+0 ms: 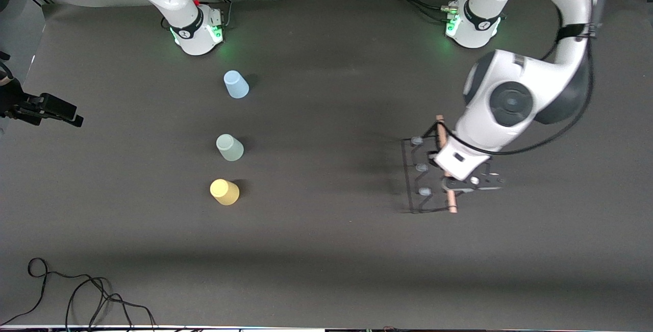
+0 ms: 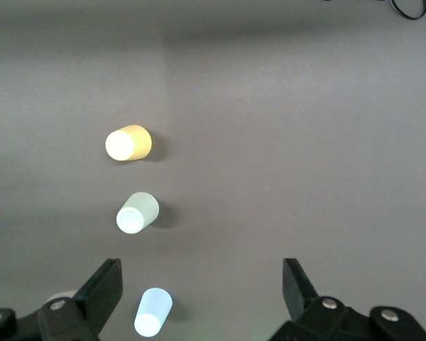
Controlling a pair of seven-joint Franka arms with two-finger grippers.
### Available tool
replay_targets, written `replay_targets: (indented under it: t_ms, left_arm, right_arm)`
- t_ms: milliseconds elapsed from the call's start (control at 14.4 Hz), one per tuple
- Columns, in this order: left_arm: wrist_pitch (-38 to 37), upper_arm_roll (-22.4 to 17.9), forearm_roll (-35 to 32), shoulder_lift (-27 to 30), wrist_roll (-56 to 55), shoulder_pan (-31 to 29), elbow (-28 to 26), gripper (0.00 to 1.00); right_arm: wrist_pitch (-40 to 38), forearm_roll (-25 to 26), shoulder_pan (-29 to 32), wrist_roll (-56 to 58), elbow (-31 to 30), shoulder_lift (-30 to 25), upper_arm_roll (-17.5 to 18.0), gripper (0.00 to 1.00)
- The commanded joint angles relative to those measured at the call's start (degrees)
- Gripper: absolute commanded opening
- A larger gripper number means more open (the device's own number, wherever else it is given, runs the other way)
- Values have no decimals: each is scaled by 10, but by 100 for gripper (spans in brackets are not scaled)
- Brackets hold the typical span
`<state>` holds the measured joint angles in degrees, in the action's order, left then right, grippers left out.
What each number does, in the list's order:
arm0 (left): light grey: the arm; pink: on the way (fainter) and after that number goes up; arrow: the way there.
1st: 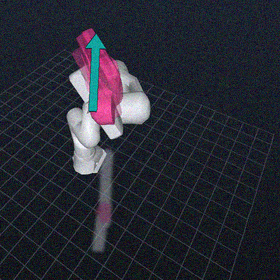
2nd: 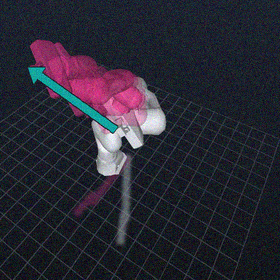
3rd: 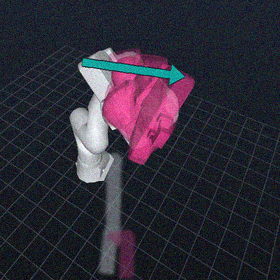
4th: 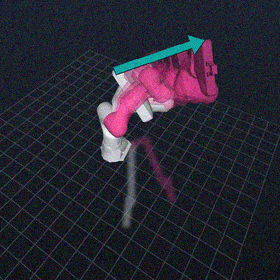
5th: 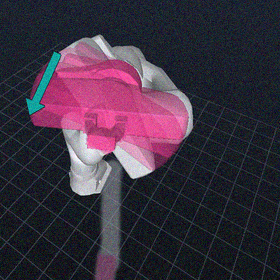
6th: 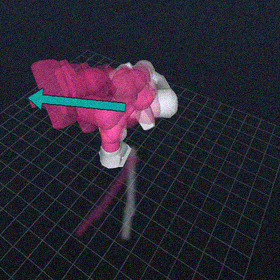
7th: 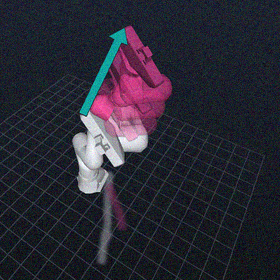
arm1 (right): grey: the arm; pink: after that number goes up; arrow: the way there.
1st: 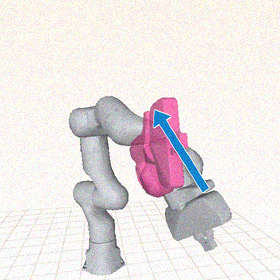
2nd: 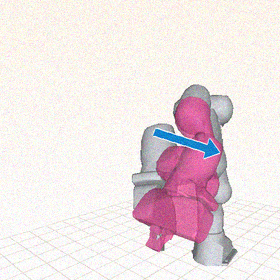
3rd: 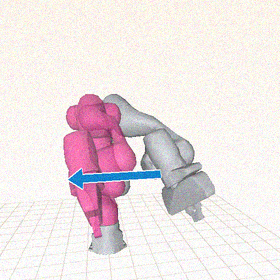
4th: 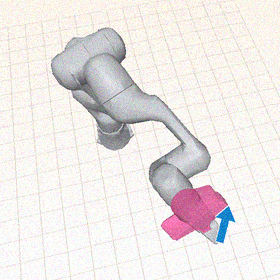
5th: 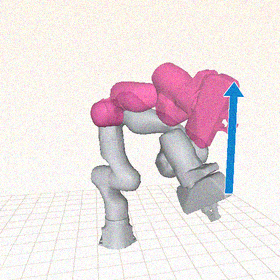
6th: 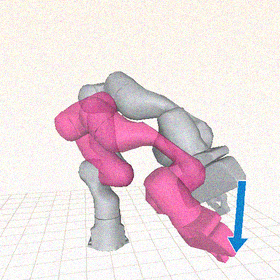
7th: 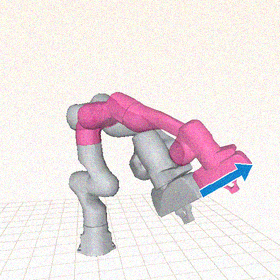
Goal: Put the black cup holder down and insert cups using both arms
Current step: 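Carry the rack with the left gripper to the table's middle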
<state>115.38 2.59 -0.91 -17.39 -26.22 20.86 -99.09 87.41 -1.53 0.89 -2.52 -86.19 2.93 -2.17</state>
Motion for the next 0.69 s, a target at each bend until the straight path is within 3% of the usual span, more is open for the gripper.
replay_targets:
  t_ms: [0, 623]
  left_arm:
    - [25, -11, 3, 19, -50, 46, -32, 0]
    - [103, -12, 3, -22, -158, 148, -37, 0]
  right_arm:
    - [-6, 11, 3, 5, 2, -2, 2, 100]
    - [-6, 11, 3, 5, 3, -2, 2, 100]
